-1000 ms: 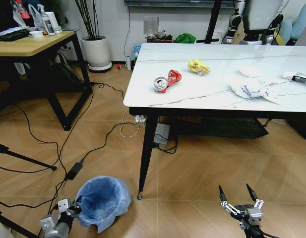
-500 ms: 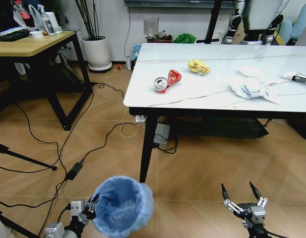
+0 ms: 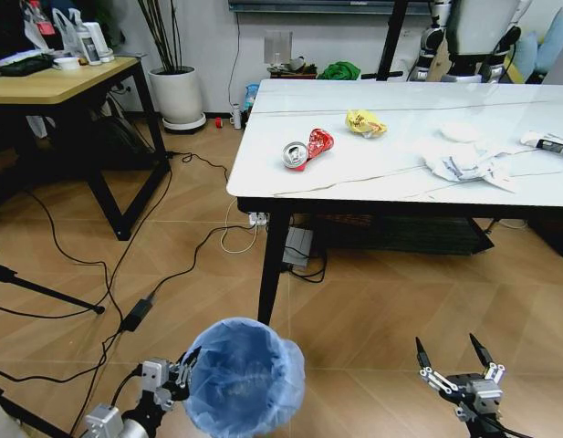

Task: Pick up the trash bin and place the trash from the table into it.

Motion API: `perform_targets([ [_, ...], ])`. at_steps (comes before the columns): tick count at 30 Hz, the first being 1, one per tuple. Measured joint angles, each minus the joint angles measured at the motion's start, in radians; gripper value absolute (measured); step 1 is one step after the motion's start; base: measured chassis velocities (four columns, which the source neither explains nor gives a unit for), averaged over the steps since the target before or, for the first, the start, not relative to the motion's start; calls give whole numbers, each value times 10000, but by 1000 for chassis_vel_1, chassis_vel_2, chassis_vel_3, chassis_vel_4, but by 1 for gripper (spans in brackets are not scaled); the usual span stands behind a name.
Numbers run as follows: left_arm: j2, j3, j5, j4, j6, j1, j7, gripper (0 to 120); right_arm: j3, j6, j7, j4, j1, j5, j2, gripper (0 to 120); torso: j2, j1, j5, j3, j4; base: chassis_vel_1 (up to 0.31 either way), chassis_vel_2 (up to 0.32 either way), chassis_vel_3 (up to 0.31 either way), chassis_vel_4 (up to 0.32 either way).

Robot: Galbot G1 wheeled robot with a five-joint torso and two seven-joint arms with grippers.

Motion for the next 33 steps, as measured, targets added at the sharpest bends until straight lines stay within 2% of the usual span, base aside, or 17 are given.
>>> perform_targets([
  [4, 57, 98, -480, -371, 94, 245, 153, 0, 34, 0, 0, 72, -37, -73, 0, 100, 0, 0, 1, 0, 1, 0, 0, 0, 0],
  [6, 63, 121, -445, -419, 78, 266, 140, 0, 44, 0, 0, 85, -43, -92, 0, 100, 0, 0, 1, 0, 1, 0, 0, 0, 0],
  [10, 188, 225, -88, -544, -162, 263, -562, 0, 65, -5, 0, 156, -52, -188, 0, 100, 0, 0, 1, 0, 1, 0, 0, 0, 0],
  [24, 400, 535, 137, -858, -854, 323, -972, 0, 36, 1, 13, 212, -75, -442, 0, 100, 0, 0, 1, 0, 0, 0, 0, 0, 0],
  [33, 623, 922, 1254, -897, -1198, 415, -904, 0, 54, -2, 158, 310, -146, -621, 0, 100, 0, 1, 0, 0, 0, 0, 0, 0, 0],
])
